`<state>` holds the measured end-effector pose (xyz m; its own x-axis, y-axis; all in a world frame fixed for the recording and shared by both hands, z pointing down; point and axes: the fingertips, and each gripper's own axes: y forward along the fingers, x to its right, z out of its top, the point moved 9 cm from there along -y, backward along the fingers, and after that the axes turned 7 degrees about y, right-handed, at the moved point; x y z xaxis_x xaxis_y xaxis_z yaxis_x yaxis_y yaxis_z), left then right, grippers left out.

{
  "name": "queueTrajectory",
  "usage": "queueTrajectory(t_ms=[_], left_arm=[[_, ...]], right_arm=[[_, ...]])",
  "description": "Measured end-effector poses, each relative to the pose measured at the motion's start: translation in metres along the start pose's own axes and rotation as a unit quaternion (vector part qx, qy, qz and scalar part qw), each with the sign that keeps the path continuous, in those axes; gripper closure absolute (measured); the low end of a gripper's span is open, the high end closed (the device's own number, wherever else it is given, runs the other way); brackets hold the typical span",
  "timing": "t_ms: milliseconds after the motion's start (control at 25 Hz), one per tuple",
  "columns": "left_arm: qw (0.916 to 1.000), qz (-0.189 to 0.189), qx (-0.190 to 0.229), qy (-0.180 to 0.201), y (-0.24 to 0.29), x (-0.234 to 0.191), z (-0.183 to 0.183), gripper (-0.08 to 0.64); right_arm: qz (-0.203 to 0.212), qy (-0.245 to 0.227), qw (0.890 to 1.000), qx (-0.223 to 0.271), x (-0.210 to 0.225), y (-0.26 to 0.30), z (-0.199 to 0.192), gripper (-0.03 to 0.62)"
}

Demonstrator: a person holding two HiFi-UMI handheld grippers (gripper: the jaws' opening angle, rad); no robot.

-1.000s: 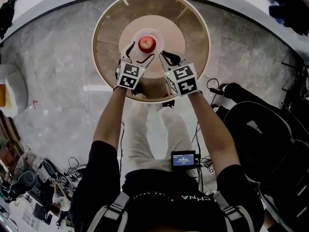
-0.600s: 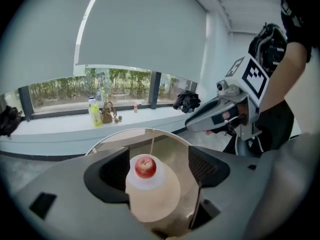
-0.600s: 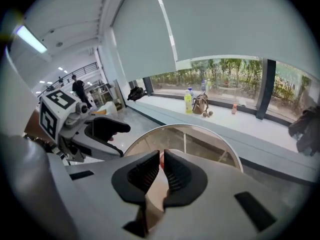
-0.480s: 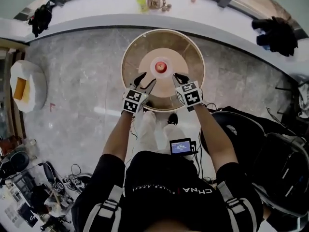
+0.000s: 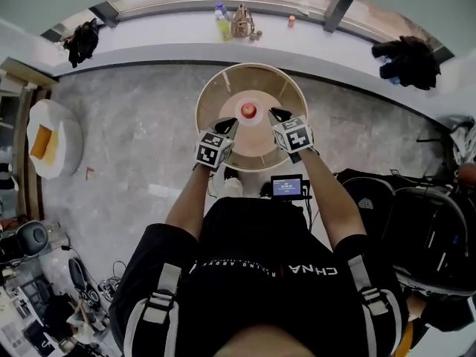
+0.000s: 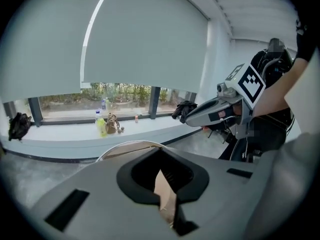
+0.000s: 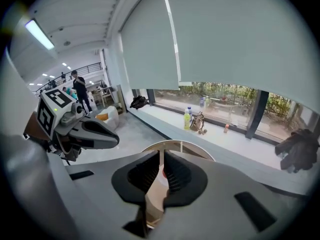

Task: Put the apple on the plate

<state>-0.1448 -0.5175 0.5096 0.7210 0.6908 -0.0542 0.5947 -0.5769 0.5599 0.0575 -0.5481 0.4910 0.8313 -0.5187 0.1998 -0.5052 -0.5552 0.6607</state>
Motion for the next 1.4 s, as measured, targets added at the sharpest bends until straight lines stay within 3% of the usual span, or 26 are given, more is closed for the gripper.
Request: queueTrajectory(t_ms=[320,480,720,880,1240,1400], left_arm=[[0.9997,-0.017,0.009,-0.012,-0.002,0.034,0.01,0.543],[0.9996,-0.012,0.019,-0.018,-0.001,0.055,0.024,0.543],[0.9999,0.012,0.0,-0.011,-0.008,0.099,0.022,0.543],[0.9998,0.016,-0.005,-0.012,-0.037,0.114,0.006,0.543],[0.9998,-0.016,-0.01,0.006,-0.116,0.139,-0.057,0.543],[0.9983,-0.049,0.0,-0.033,-0.163,0.153,-0.09,0.543]], right_arm=[[0.001,-0.02,1.0,0.016,-0.003,-0.038,-0.013,0.543],[0.002,-0.025,1.0,0.014,0.018,-0.059,-0.024,0.543],[0.021,-0.023,0.999,0.016,0.041,-0.083,-0.042,0.543],[0.04,-0.024,0.999,0.02,0.013,-0.084,-0.051,0.543],[0.012,-0.026,1.0,-0.003,-0.08,-0.108,-0.108,0.543],[-0.007,-0.037,0.999,-0.008,-0.128,-0.129,-0.133,0.543]])
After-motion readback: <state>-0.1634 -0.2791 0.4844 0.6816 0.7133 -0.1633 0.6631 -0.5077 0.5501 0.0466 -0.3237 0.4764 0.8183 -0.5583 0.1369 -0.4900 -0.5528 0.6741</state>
